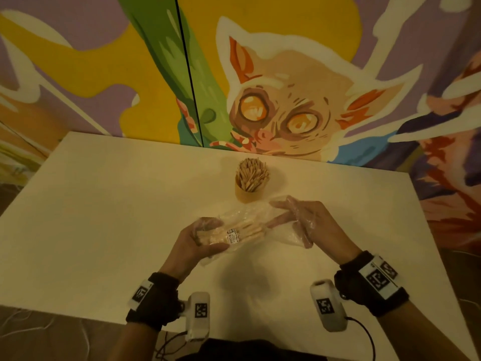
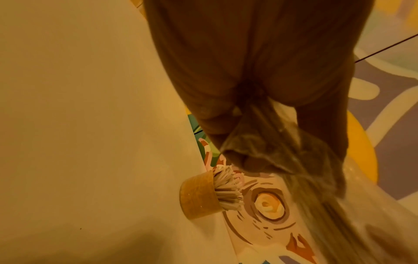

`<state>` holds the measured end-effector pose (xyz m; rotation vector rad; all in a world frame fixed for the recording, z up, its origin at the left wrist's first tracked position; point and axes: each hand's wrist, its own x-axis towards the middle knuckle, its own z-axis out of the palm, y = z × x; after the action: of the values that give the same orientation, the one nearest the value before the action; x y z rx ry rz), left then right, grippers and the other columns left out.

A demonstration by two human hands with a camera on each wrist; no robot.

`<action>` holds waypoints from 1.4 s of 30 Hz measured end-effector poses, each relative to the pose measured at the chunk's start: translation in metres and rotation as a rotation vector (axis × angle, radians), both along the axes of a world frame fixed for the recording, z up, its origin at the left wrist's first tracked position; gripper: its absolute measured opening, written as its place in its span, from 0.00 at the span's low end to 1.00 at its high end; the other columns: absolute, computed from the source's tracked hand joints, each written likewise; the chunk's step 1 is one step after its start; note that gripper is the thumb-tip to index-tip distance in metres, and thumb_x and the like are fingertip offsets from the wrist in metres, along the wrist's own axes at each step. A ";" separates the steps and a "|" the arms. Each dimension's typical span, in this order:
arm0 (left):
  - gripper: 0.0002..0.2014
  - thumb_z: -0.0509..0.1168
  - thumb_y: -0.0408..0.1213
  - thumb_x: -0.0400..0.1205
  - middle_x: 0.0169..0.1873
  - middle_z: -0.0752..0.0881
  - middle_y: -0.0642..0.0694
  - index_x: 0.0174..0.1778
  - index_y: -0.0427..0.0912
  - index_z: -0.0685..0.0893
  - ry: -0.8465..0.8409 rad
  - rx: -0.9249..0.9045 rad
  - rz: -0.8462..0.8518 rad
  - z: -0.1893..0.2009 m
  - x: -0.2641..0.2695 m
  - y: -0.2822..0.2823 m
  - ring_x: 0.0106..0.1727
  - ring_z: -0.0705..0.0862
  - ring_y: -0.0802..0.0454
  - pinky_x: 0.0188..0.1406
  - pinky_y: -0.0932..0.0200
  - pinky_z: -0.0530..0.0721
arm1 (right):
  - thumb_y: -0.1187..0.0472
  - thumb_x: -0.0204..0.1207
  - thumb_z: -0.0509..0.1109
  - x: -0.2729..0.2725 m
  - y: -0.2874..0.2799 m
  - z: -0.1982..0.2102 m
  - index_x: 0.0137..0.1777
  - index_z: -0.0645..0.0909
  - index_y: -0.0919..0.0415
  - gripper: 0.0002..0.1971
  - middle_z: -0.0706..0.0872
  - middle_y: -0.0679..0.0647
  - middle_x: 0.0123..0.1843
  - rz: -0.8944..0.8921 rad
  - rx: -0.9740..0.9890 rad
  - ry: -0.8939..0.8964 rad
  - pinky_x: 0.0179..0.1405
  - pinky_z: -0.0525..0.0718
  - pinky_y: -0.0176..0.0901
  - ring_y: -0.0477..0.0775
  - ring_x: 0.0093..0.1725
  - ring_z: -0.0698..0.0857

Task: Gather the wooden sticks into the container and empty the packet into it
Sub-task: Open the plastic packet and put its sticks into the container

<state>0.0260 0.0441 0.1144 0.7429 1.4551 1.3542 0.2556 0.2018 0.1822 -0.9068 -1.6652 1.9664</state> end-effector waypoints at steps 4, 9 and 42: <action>0.17 0.82 0.31 0.65 0.44 0.89 0.42 0.47 0.47 0.89 -0.073 0.015 0.062 -0.003 0.001 0.003 0.30 0.80 0.51 0.27 0.60 0.80 | 0.47 0.72 0.73 0.010 0.001 -0.008 0.74 0.75 0.62 0.33 0.88 0.80 0.43 0.055 0.085 0.050 0.16 0.77 0.33 0.42 0.18 0.82; 0.16 0.79 0.31 0.64 0.44 0.89 0.40 0.46 0.47 0.90 -0.214 0.031 0.166 -0.006 0.006 0.008 0.32 0.78 0.49 0.26 0.61 0.77 | 0.75 0.77 0.69 0.008 0.001 -0.008 0.65 0.83 0.62 0.18 0.90 0.69 0.37 -0.016 0.146 -0.057 0.35 0.85 0.33 0.48 0.37 0.91; 0.07 0.68 0.35 0.81 0.28 0.87 0.51 0.43 0.40 0.91 0.000 0.024 0.083 0.021 0.016 0.026 0.26 0.79 0.58 0.27 0.65 0.74 | 0.47 0.73 0.63 -0.017 -0.023 -0.023 0.44 0.88 0.46 0.12 0.88 0.65 0.38 -0.010 0.025 -0.051 0.19 0.77 0.35 0.42 0.21 0.79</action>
<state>0.0424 0.0706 0.1359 0.7043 1.4866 1.4369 0.2389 0.1792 0.1594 -0.9622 -1.7063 1.9260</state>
